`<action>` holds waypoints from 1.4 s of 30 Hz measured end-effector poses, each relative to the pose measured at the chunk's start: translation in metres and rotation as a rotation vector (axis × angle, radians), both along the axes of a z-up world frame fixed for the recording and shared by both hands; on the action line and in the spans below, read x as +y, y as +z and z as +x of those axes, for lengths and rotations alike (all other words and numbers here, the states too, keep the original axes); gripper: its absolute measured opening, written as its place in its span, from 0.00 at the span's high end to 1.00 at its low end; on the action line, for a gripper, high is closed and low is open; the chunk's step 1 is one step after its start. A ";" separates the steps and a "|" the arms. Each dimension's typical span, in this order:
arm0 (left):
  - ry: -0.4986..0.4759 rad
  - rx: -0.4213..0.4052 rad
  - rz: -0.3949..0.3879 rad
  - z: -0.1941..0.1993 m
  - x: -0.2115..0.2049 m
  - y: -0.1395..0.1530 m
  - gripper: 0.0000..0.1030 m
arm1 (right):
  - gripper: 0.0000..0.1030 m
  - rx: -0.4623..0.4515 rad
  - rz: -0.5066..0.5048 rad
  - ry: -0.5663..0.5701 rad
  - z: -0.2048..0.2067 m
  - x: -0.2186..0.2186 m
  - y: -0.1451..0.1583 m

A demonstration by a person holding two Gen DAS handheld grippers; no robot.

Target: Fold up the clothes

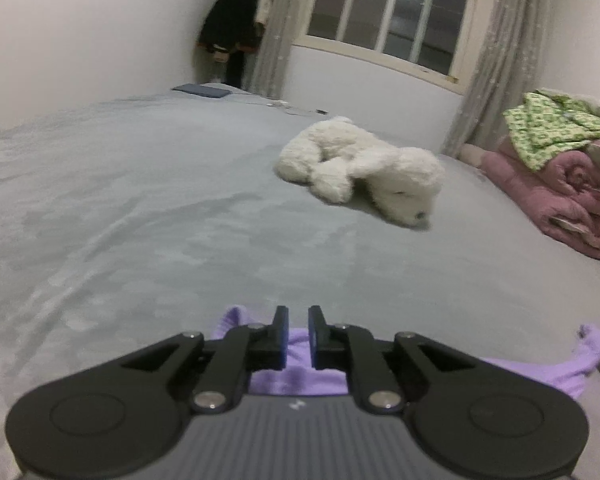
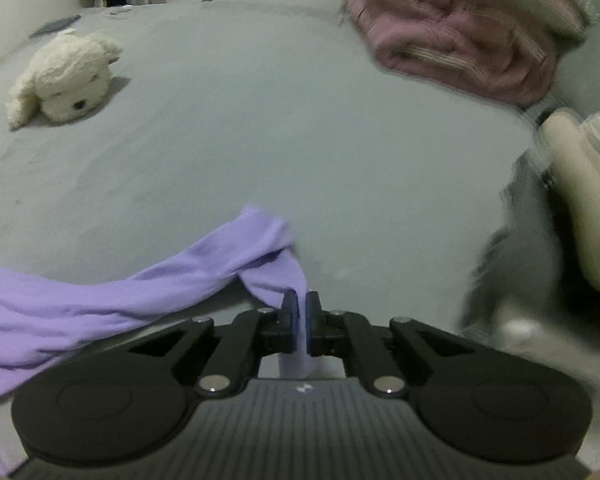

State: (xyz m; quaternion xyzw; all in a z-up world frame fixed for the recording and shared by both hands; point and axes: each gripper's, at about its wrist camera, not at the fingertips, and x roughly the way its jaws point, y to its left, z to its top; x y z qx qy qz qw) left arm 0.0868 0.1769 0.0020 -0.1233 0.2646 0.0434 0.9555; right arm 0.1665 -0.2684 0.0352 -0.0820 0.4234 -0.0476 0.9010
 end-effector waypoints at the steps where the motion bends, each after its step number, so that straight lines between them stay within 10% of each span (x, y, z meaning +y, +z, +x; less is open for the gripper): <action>1: -0.015 -0.002 0.002 0.000 -0.003 0.000 0.90 | 0.97 -0.003 -0.021 -0.009 0.001 -0.002 0.003; 13: -0.094 0.008 0.027 0.003 -0.016 0.000 0.90 | 0.97 -0.019 -0.228 -0.121 0.030 -0.032 0.025; 23: -0.110 0.034 0.034 0.006 -0.023 -0.005 0.90 | 0.91 0.054 -0.181 -0.157 0.070 -0.047 -0.008; 42: -0.177 0.113 0.013 0.004 -0.037 -0.012 0.86 | 0.77 0.257 0.474 -0.241 0.059 -0.030 -0.015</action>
